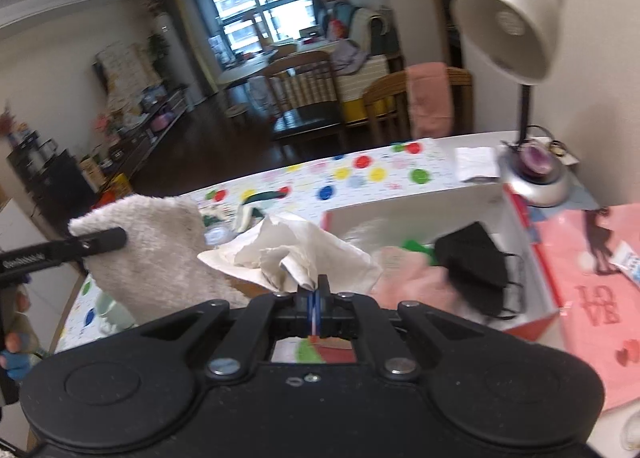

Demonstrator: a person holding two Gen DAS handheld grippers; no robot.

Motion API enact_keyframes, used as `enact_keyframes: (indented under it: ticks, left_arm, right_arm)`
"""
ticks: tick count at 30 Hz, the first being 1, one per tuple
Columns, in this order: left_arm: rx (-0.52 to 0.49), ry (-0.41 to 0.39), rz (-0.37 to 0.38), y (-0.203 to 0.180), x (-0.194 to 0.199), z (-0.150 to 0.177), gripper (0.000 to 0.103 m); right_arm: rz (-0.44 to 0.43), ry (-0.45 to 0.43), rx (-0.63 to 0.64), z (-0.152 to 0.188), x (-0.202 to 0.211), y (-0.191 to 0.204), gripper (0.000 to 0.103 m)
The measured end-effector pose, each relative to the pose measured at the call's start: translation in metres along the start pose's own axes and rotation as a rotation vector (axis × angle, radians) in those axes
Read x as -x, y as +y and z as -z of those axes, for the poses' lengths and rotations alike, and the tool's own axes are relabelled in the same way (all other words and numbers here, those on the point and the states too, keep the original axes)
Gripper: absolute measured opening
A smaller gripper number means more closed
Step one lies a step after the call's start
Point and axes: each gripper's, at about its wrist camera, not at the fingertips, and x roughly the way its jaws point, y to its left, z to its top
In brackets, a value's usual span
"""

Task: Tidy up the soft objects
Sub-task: 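Carry the white towel and white cloth with both grippers into the red box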

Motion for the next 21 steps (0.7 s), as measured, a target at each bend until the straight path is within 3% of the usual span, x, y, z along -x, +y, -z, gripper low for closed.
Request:
enact_keyframes:
  ticks: [13, 21]
  left_arm:
    - [-0.088, 0.001, 0.089, -0.085, -0.065, -0.03, 0.011]
    - [0.017, 0.028, 0.137, -0.105, -0.13, -0.041, 0.011]
  right_arm:
    - [0.114, -0.028, -0.078, 0.002, 0.001, -0.089, 0.0]
    - [0.181, -0.011, -0.092, 0.003, -0.015, -0.125, 0.001]
